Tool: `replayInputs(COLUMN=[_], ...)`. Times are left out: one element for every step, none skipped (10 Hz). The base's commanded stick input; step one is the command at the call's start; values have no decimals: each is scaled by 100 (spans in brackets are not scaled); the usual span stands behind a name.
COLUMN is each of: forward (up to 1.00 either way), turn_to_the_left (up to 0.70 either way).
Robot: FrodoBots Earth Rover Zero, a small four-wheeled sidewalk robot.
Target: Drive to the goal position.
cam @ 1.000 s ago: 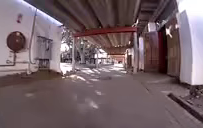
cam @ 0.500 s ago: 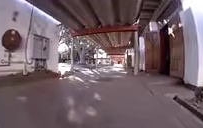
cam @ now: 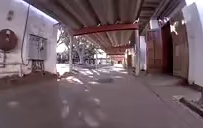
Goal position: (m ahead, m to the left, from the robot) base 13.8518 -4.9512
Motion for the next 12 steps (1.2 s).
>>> replayInputs(forward=[50,50,50,50,50,50,50,50,50,50,50,50], turn_to_the_left=[0,0,0,0,0,0,0,0,0,0,0,0])
